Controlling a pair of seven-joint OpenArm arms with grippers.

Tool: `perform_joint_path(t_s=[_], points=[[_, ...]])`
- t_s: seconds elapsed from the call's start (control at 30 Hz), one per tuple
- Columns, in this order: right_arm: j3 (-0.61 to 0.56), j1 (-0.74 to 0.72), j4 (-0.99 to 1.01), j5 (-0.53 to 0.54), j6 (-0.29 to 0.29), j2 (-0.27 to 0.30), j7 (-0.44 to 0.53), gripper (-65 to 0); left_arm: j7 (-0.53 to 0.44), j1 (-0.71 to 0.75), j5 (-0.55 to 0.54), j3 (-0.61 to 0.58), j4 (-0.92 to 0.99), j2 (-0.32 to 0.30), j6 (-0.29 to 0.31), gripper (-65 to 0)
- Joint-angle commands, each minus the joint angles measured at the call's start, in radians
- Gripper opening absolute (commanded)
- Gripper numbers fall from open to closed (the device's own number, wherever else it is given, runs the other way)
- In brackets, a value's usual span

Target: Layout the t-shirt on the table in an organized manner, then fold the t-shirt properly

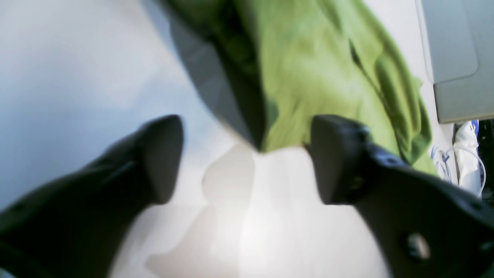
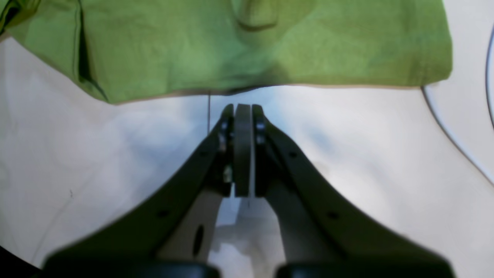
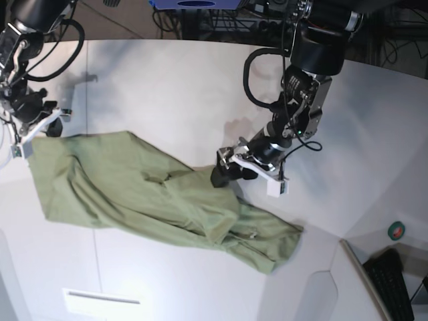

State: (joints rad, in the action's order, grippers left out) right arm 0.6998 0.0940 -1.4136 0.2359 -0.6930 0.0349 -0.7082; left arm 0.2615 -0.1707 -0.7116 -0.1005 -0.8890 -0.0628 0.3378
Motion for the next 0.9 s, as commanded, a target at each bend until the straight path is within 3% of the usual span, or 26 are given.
perform_joint_path(t_s=[0.0, 0.13, 0.2, 0.3, 0.43, 0.6, 0.67, 0.73, 0.87], points=[[0.001, -0.012, -0.014, 0.015, -0.005, 0.010, 0.017, -65.0, -0.017, -0.040, -0.010, -0.005, 0.011, 0.005, 0.011, -9.5], [0.001, -0.012, -0.014, 0.015, -0.005, 0.010, 0.017, -65.0, -0.017, -0.134, -0.007, -0.008, 0.143, 0.047, 0.017, -9.7], [0.001, -0.012, -0.014, 0.015, -0.005, 0.010, 0.017, -65.0, -0.017, -0.148, -0.007, -0.009, 0.156, 0.057, 0.017, -14.8], [0.007, -0.012, -0.013, 0.015, -0.005, 0.010, 0.019, -65.0, -0.017, -0.149, -0.007, -0.009, 0.155, 0.067, 0.017, -32.6], [0.007, -0.012, -0.010, 0.015, -0.005, 0.013, 0.022, -65.0, -0.012, -0.146, -0.012, -0.009, 0.144, 0.062, 0.017, -64.5], [0.007, -0.013, -0.010, 0.015, -0.005, 0.018, 0.022, -65.0, 0.120, -0.063, -0.013, 0.005, -0.060, 0.022, 0.008, -65.0], [0.007, -0.030, -0.008, 0.013, -0.005, 0.018, 0.022, -65.0, 0.175, -0.020, -0.013, 0.006, -0.146, 0.004, -0.036, -65.0], [0.007, -0.043, 0.003, 0.010, -0.005, 0.018, 0.022, -65.0, 0.198, 0.027, -0.013, 0.006, -0.218, -0.022, -0.073, -65.0], [0.005, -0.093, 0.058, 0.007, -0.005, 0.021, 0.022, -65.0, 0.198, 0.113, -0.015, 0.006, -0.324, -0.067, -0.079, -65.0]])
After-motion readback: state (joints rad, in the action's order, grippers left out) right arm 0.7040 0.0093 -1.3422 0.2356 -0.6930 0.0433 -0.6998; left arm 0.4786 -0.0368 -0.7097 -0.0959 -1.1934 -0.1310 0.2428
